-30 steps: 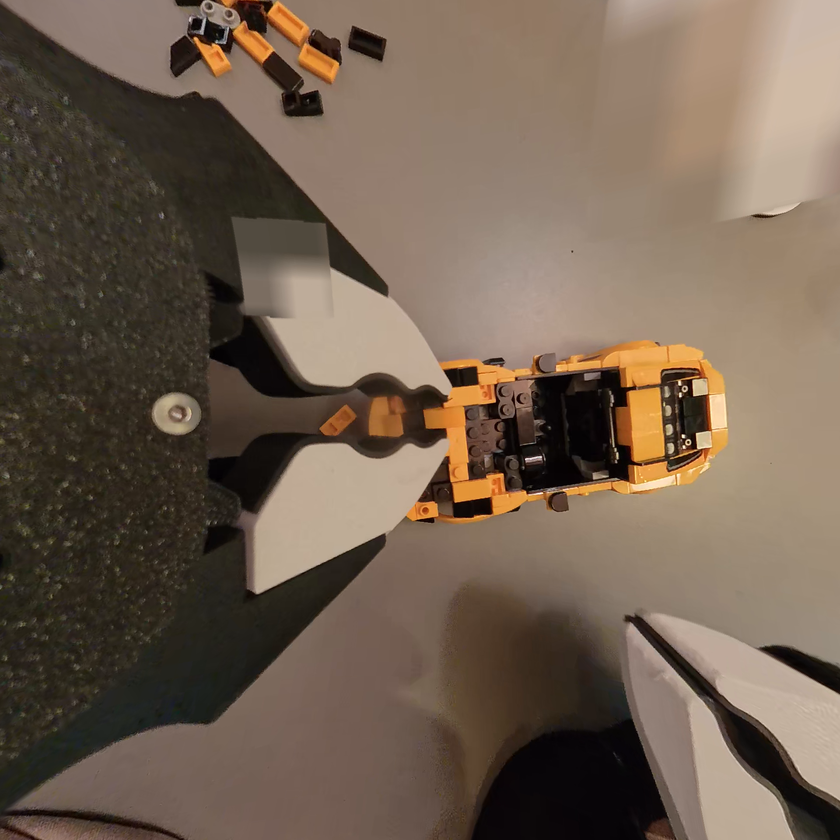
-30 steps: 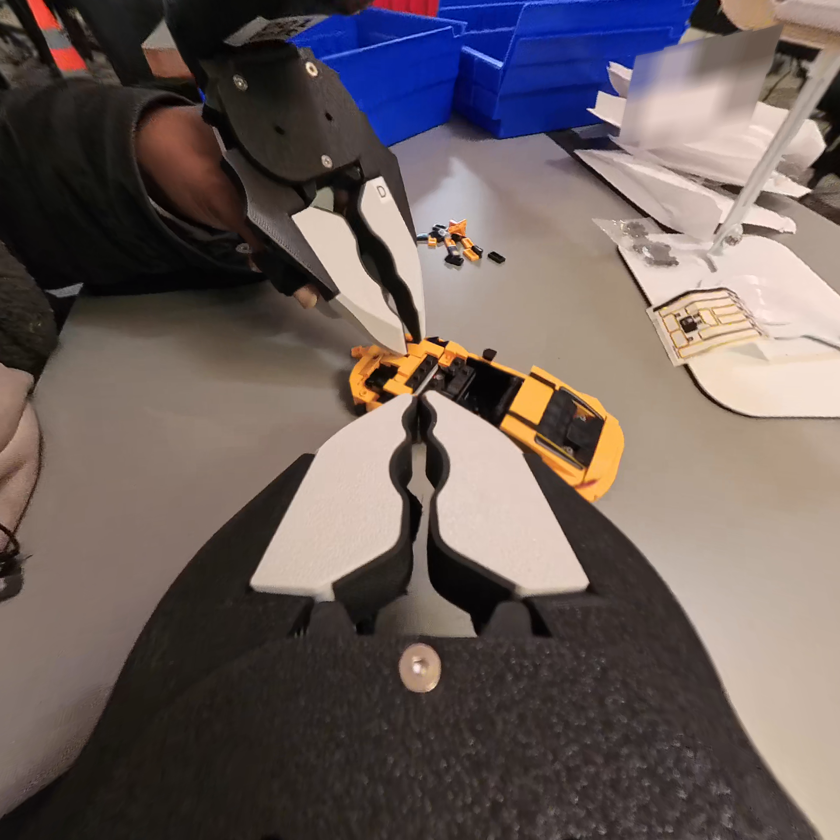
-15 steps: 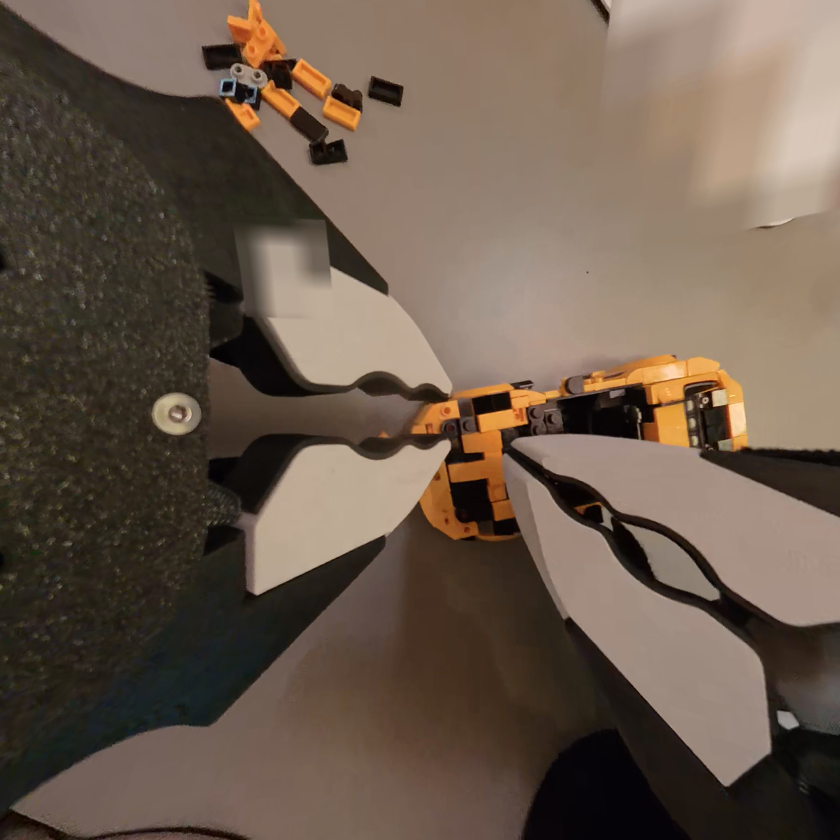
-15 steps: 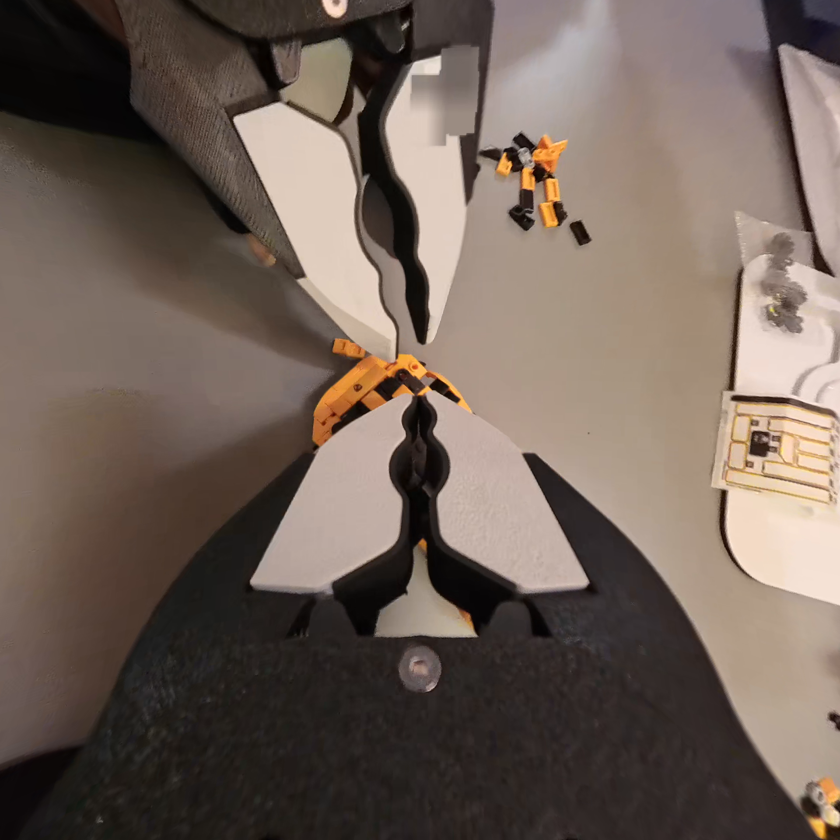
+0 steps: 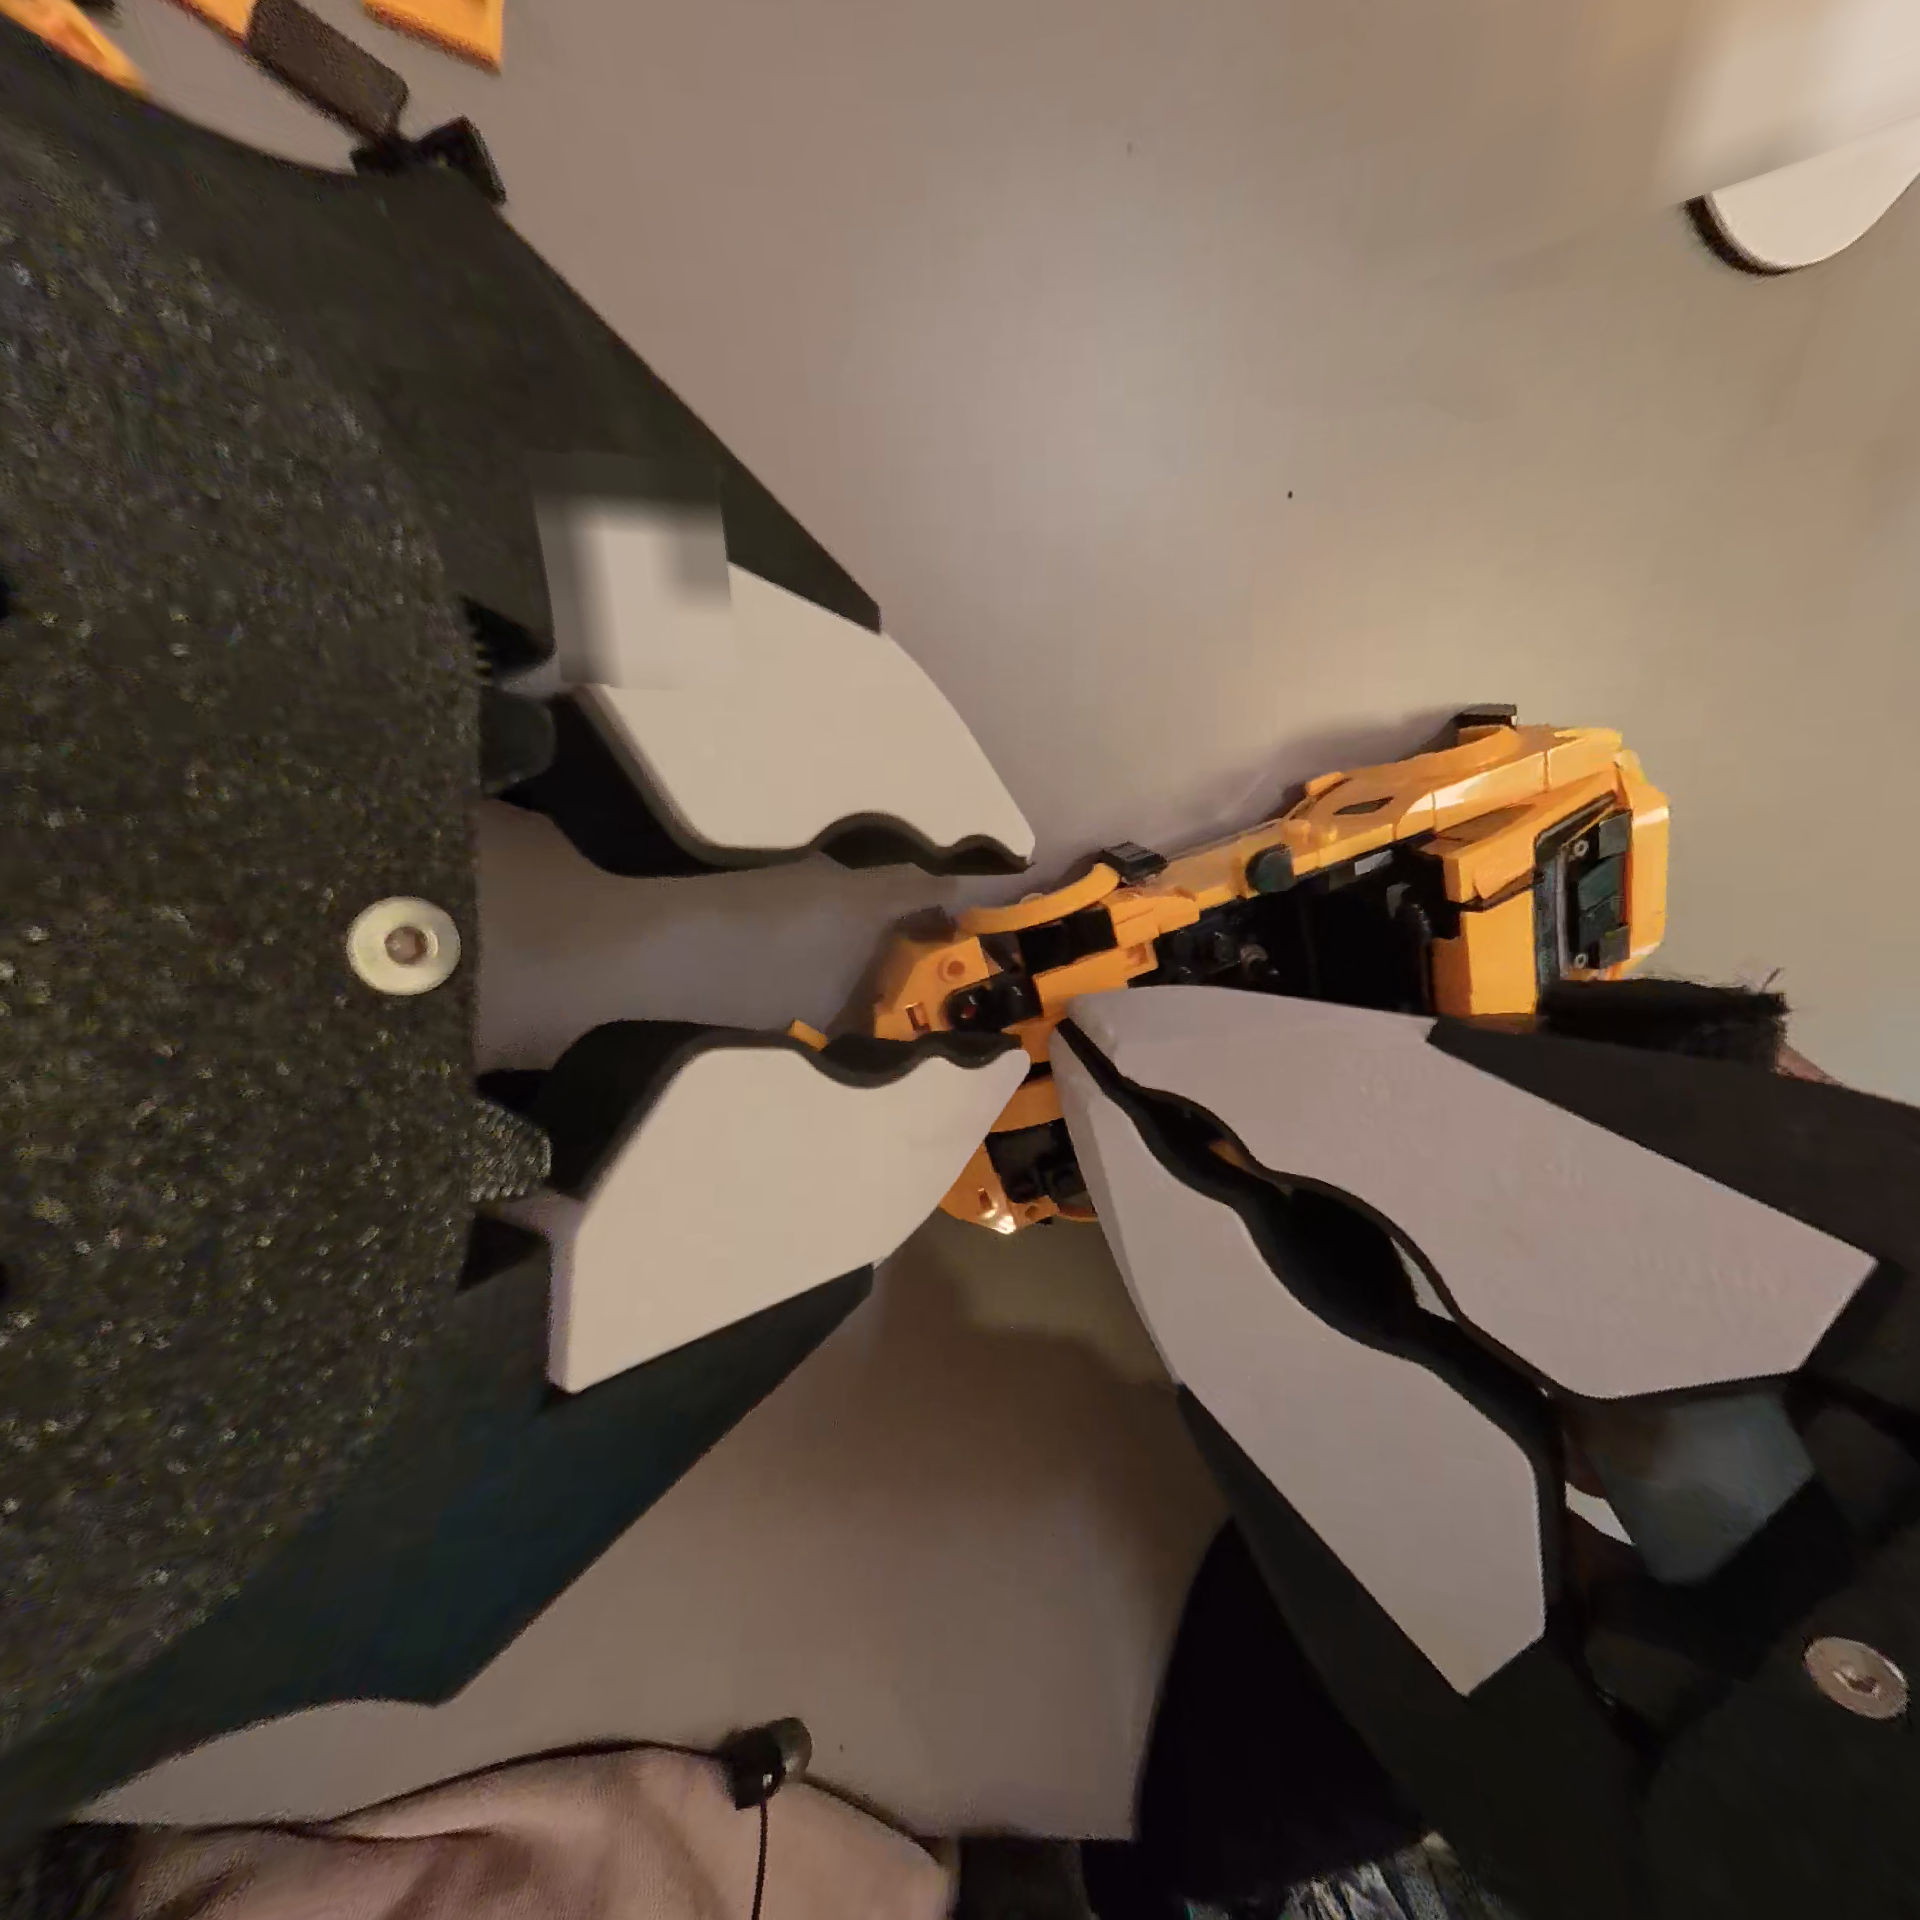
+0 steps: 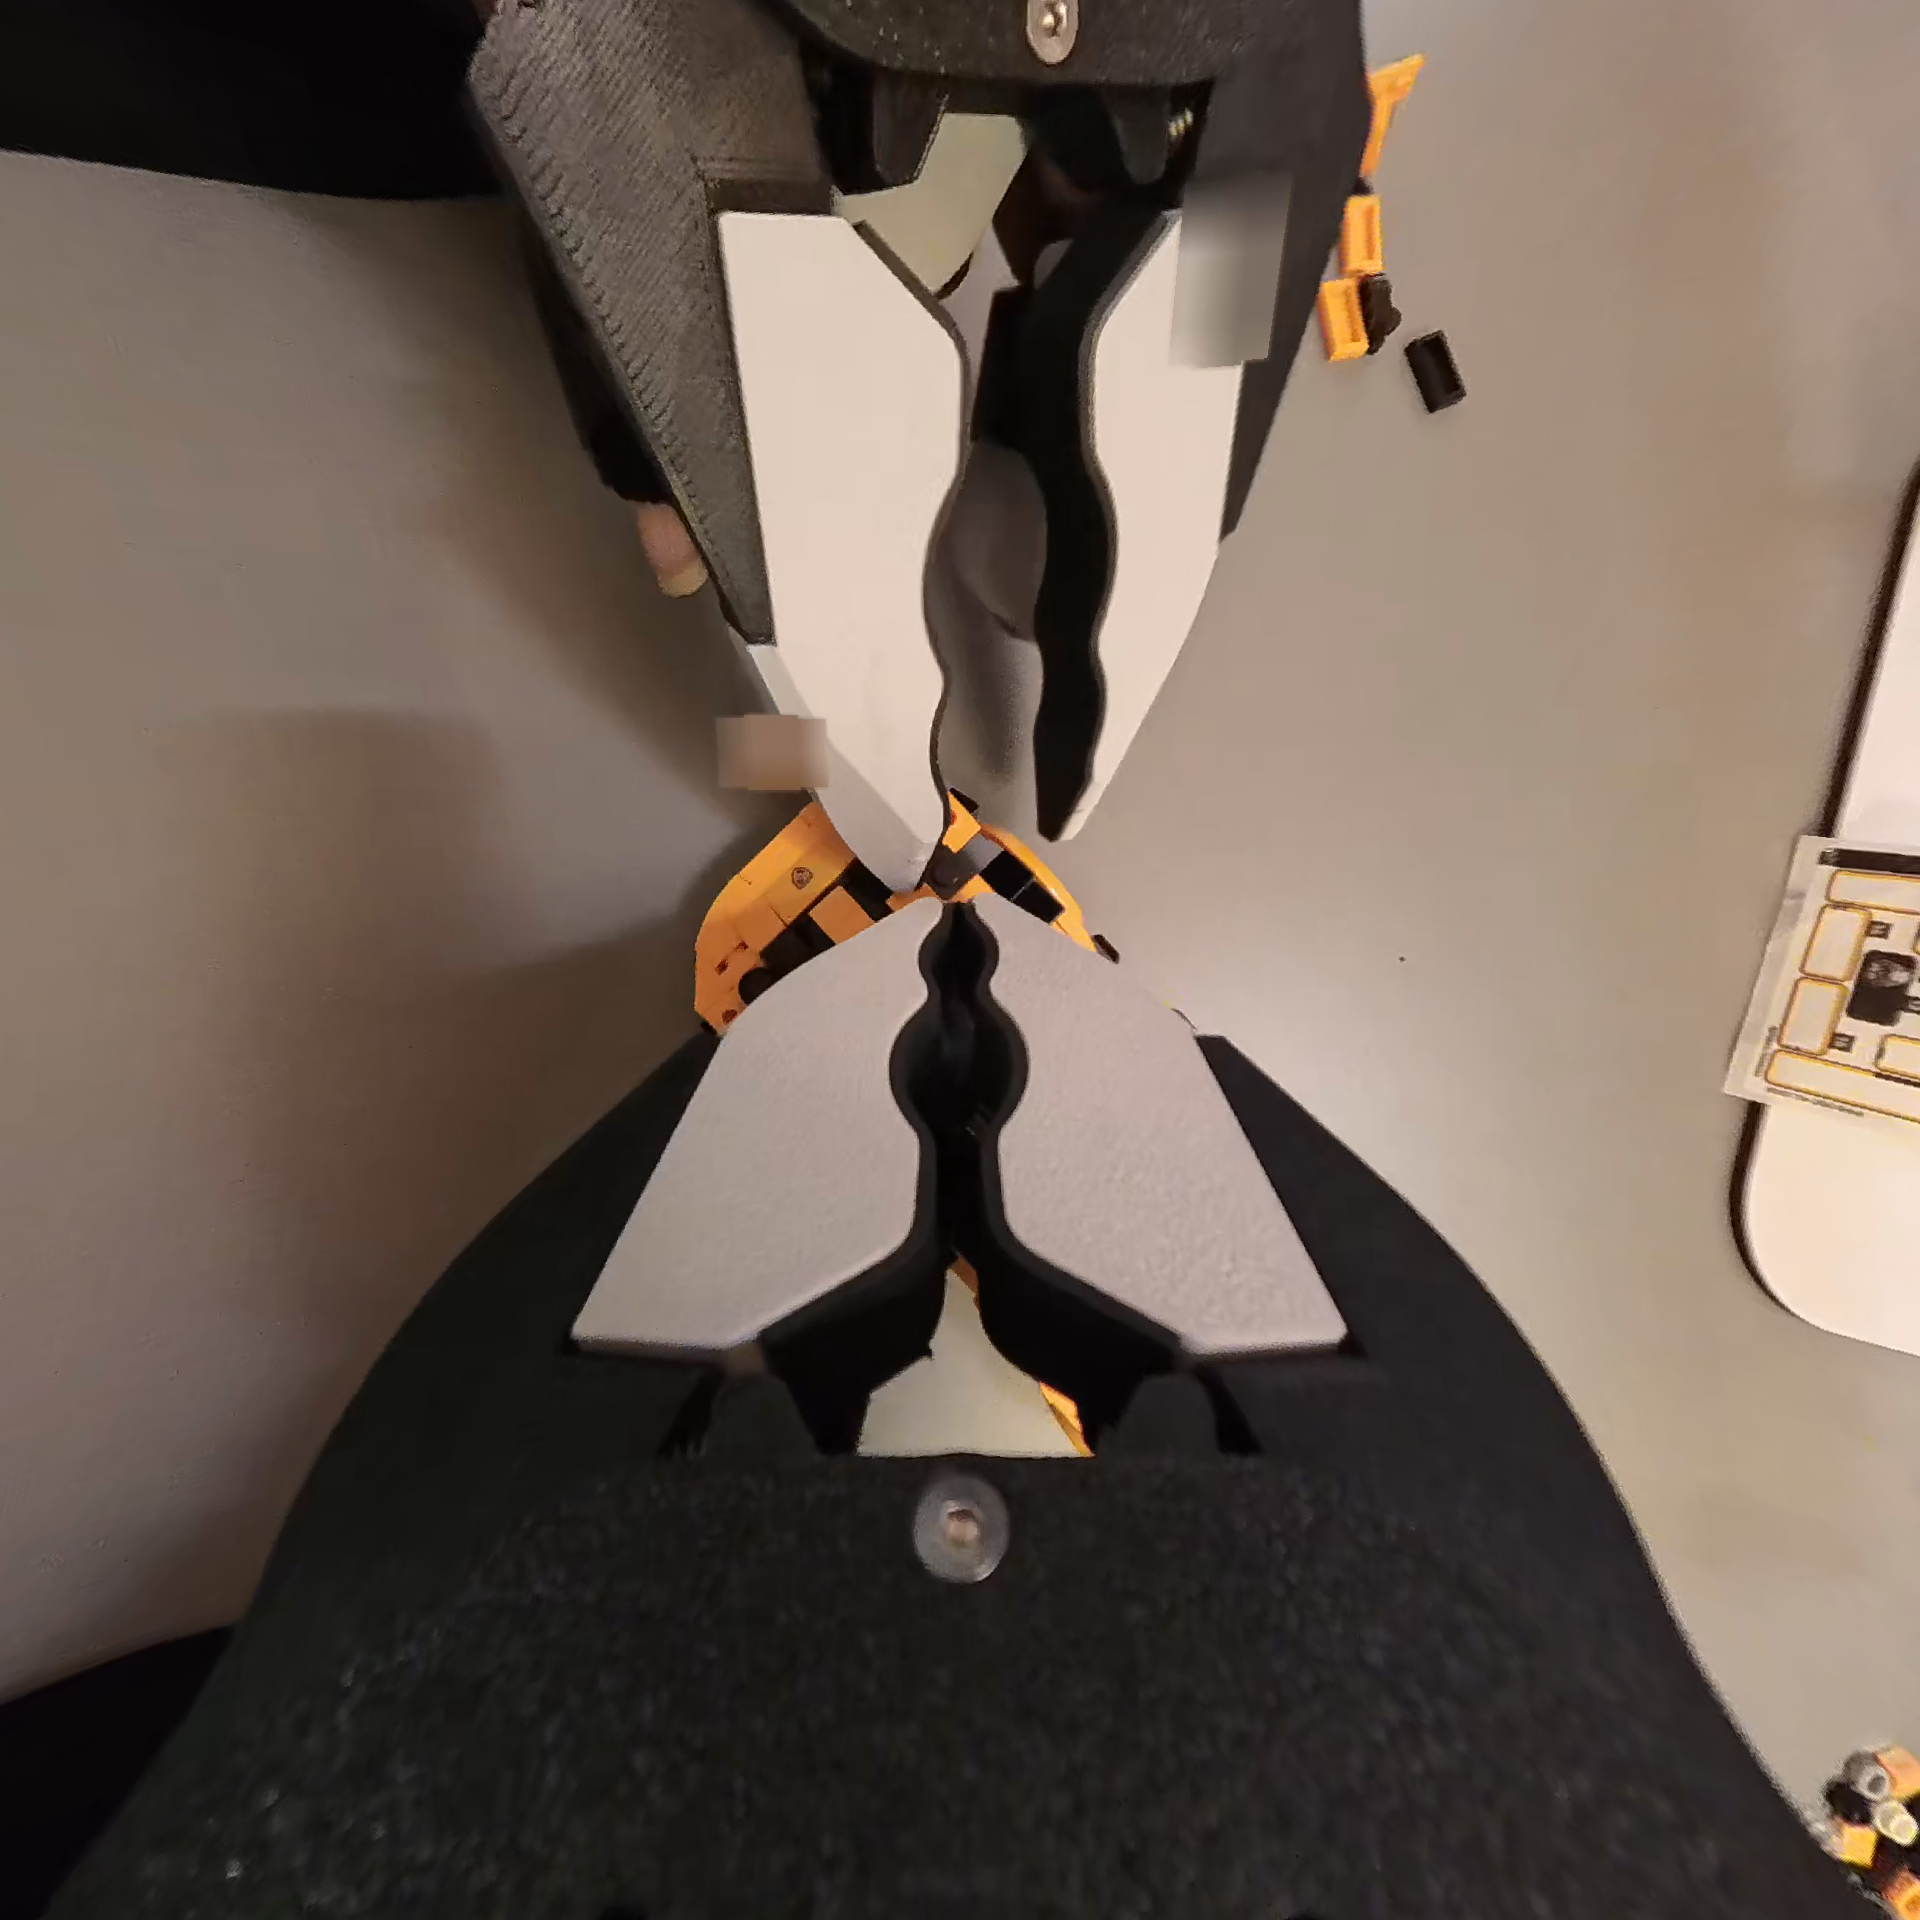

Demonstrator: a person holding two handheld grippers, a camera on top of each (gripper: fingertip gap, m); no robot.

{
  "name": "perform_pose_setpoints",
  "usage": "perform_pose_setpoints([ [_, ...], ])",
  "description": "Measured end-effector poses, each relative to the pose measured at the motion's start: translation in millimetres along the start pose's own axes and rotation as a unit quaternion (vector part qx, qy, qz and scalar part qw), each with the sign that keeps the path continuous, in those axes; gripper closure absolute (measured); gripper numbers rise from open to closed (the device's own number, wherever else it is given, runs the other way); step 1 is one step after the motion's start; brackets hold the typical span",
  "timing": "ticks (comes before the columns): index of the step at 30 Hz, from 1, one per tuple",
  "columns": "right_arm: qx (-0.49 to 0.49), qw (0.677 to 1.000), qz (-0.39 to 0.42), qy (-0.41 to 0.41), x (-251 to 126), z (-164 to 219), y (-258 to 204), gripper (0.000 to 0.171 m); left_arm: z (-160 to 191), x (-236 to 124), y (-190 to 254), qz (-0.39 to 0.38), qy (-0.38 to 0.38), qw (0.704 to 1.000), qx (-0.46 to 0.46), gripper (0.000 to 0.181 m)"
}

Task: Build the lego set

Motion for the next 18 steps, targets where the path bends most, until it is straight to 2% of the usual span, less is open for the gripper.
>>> perform_pose_setpoints([
  [6, 0.036, 0.999, -0.024, -0.002, 2.7, -1.3, -0.3, 0.171, 1.0, 1.4, -1.1, 0.016, 0.011, 1.0, -0.02, 0.154],
  [10, 0.063, 0.998, -0.014, 0.025, -7.1, -0.2, 8.6, 0.171, 0.8, 0.4, -0.9, 0.016, 0.014, 1.0, -0.017, 0.155],
  [18, 0.041, 0.999, -0.02, -0.005, -5.0, 1.3, 1.9, 0.171, -0.3, -1.8, -1.3, 0.017, 0.022, 0.999, -0.018, 0.156],
])
Point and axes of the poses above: each gripper's, where its closed fingertips meet, x out along the fingers, z out of its underside, y = z × x across the jaws, the point moved 3 cm from there along -x, back along the fingers, and after that the axes turned 5 degrees about -z, right-handed, at the moved point
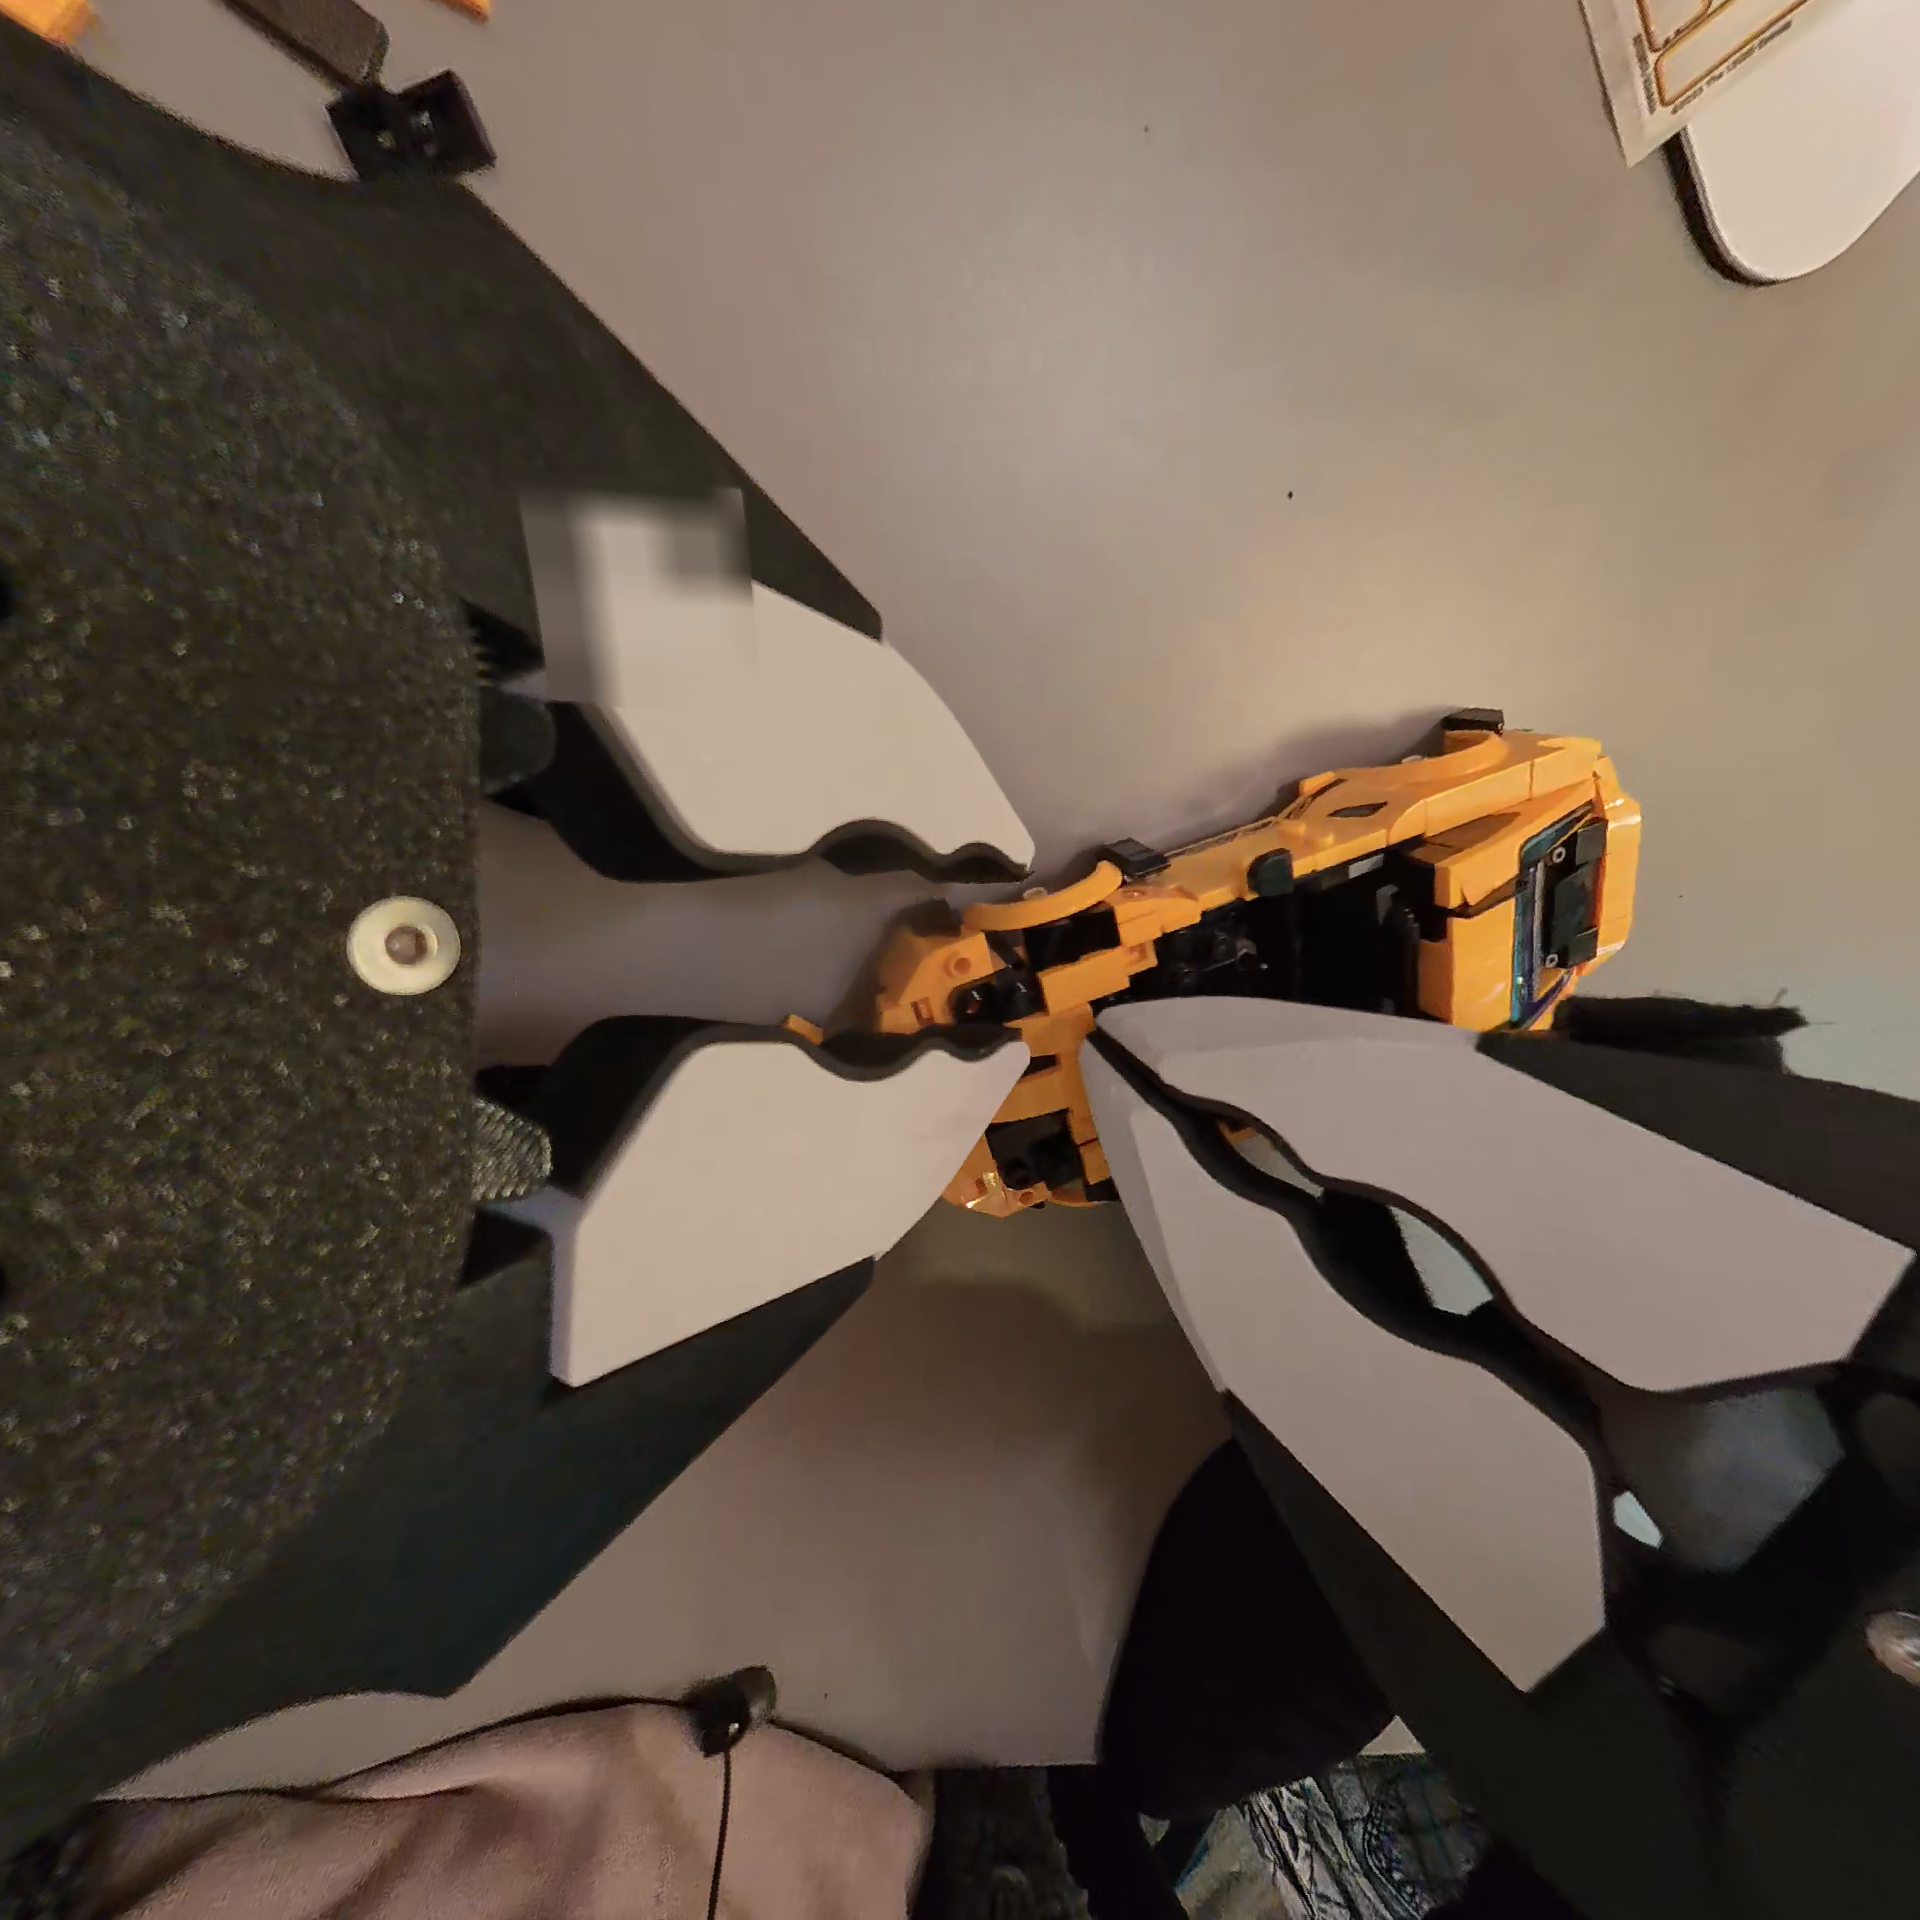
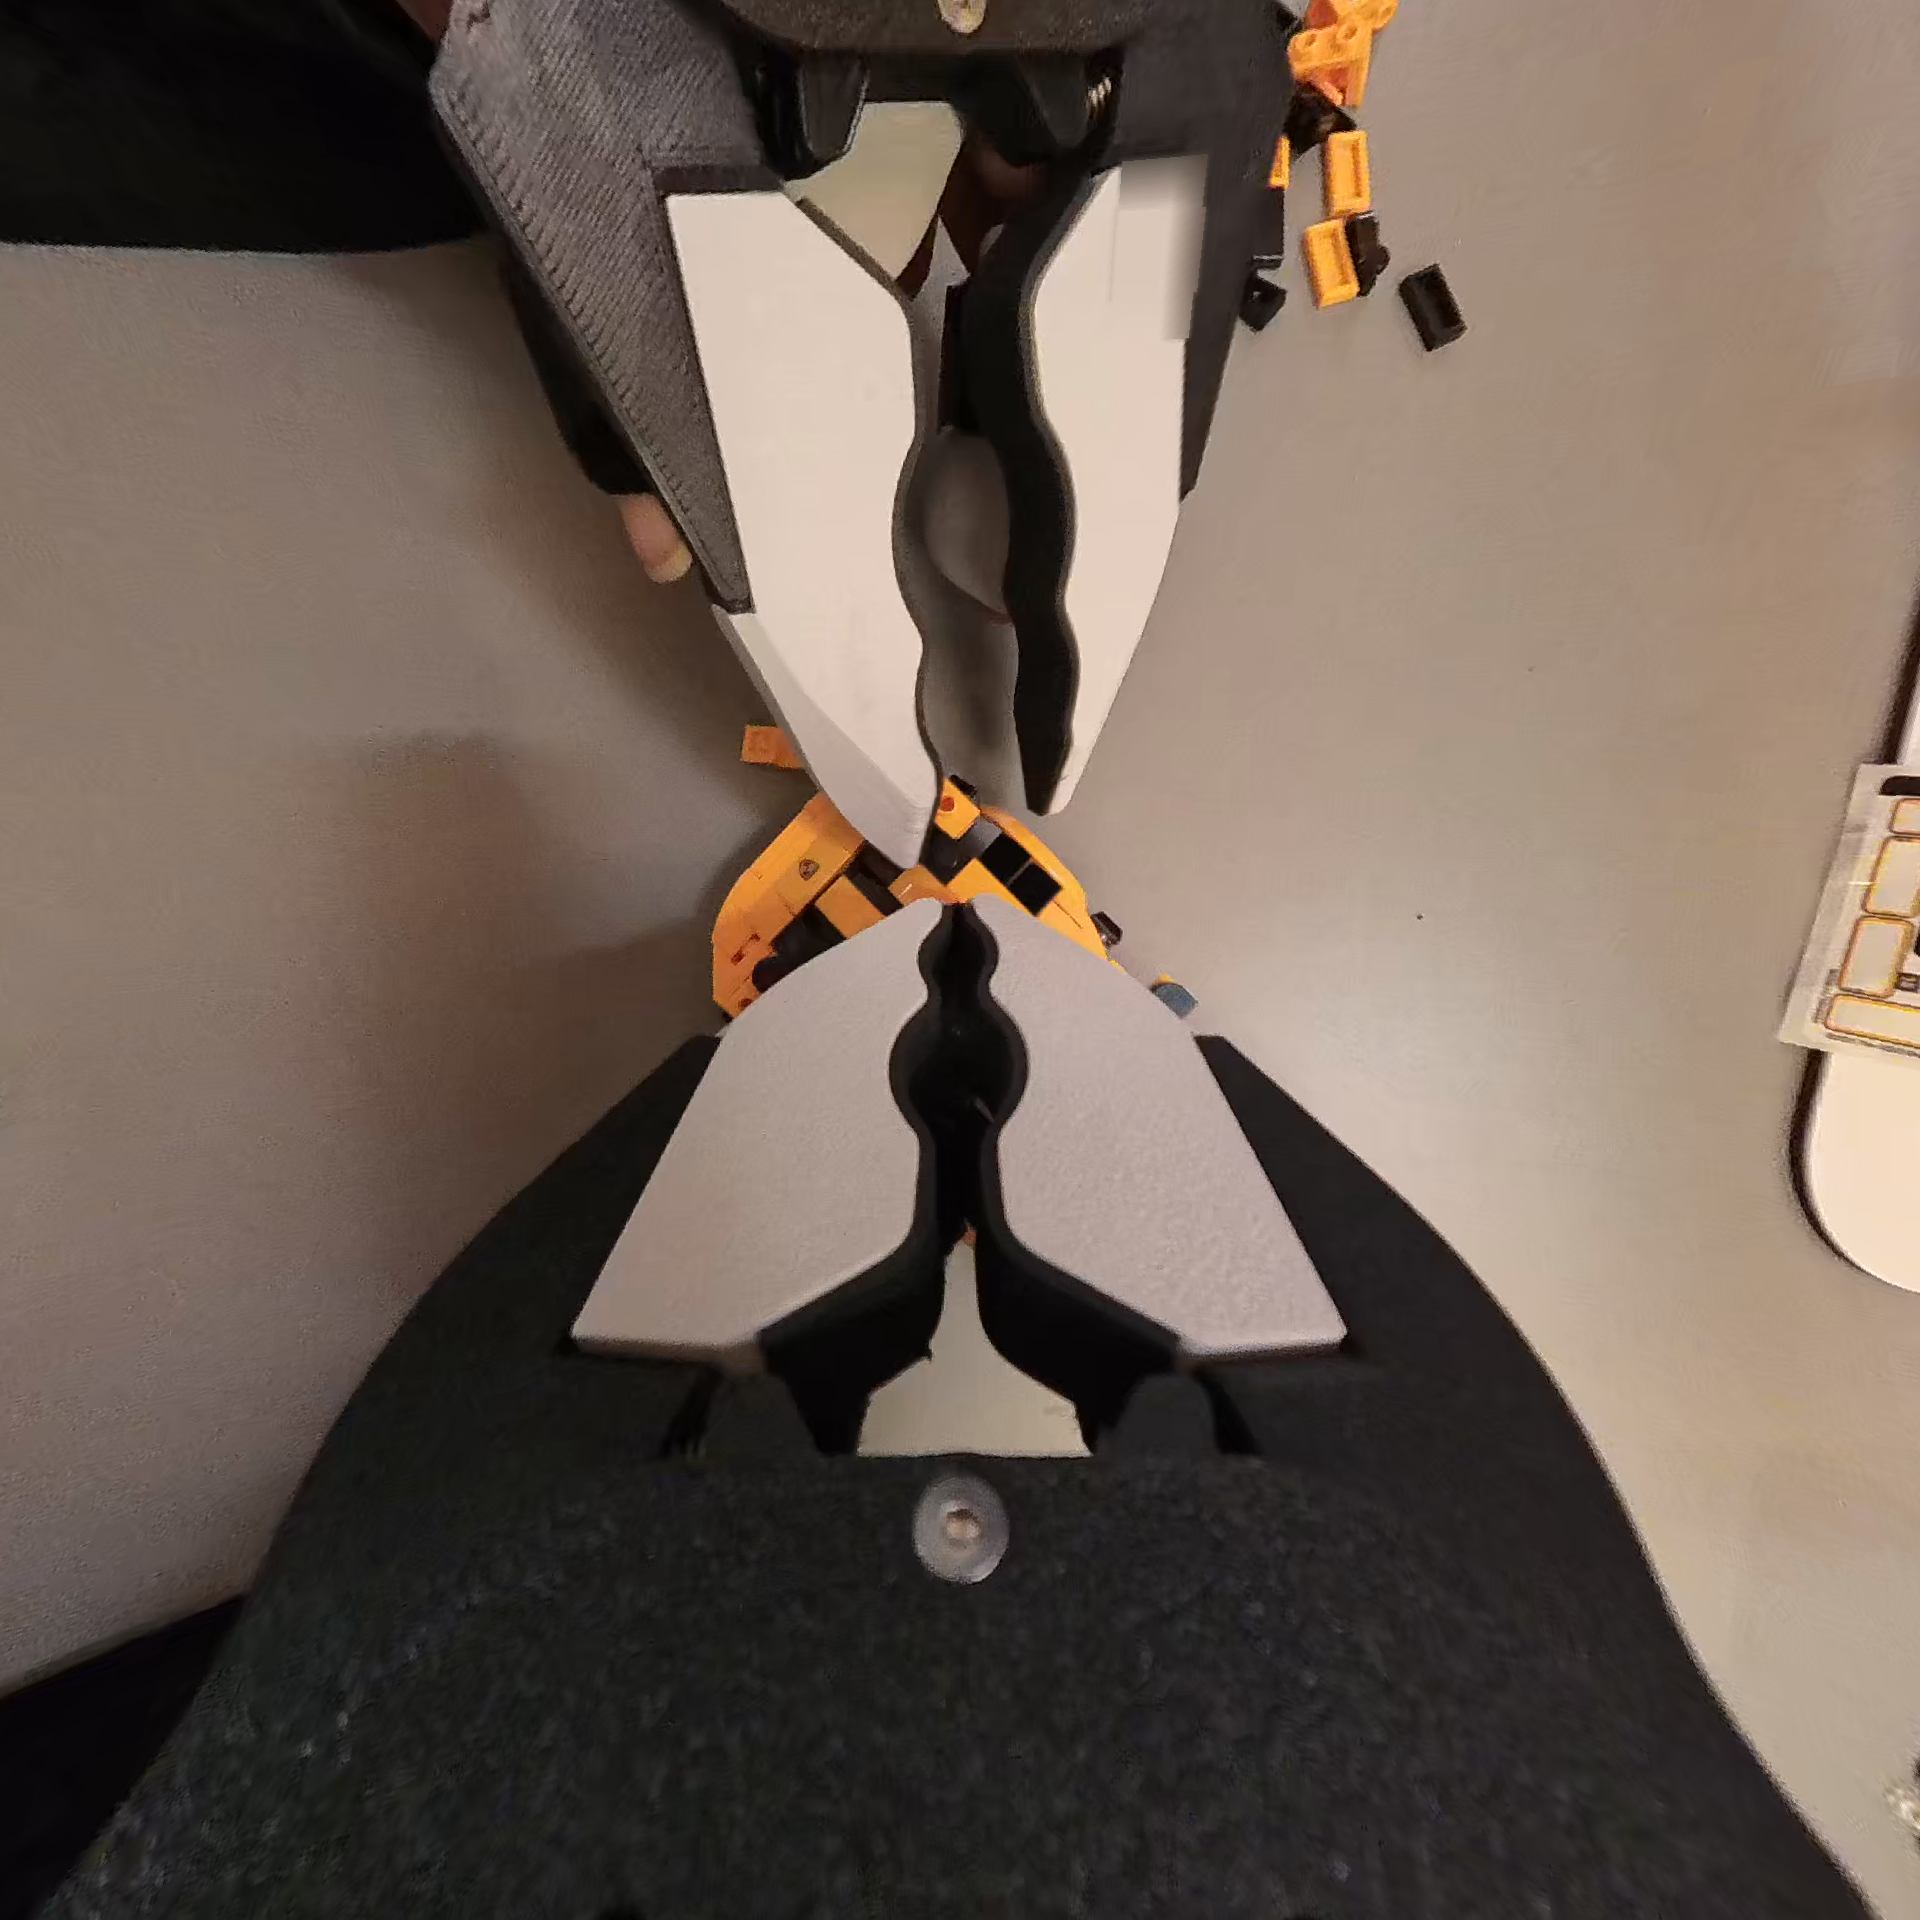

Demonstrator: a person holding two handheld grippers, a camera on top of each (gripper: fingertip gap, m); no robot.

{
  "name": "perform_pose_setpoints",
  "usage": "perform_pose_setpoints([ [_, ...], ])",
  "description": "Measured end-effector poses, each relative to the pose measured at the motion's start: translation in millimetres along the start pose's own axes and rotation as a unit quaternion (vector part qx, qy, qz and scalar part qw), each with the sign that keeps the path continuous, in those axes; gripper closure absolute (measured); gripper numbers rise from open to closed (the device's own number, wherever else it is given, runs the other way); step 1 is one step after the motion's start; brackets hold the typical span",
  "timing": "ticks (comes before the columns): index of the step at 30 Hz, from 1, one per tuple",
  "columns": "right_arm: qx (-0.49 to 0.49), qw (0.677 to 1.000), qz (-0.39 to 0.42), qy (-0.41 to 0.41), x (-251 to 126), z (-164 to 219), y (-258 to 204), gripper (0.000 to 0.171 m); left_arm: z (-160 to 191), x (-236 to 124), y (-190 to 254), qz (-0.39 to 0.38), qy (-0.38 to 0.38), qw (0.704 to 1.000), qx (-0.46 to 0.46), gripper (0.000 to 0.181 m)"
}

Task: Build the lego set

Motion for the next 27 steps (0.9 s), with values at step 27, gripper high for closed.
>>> perform_pose_setpoints([
  [27, -0.05, 0.994, 0.032, -0.094, 17.2, -0.5, -8.7, 0.171, 5.1, 0.7, 0.9, -0.005, 0.0, 1.0, 0.004, 0.16],
])
Point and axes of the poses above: each gripper's, where its closed fingertips meet, x out along the fingers, z out of its underside, y = z × x across the jaws, the point moved 3 cm from there along -x, back along the fingers, and after that the axes turned 5 degrees about -z, right-handed, at the moved point
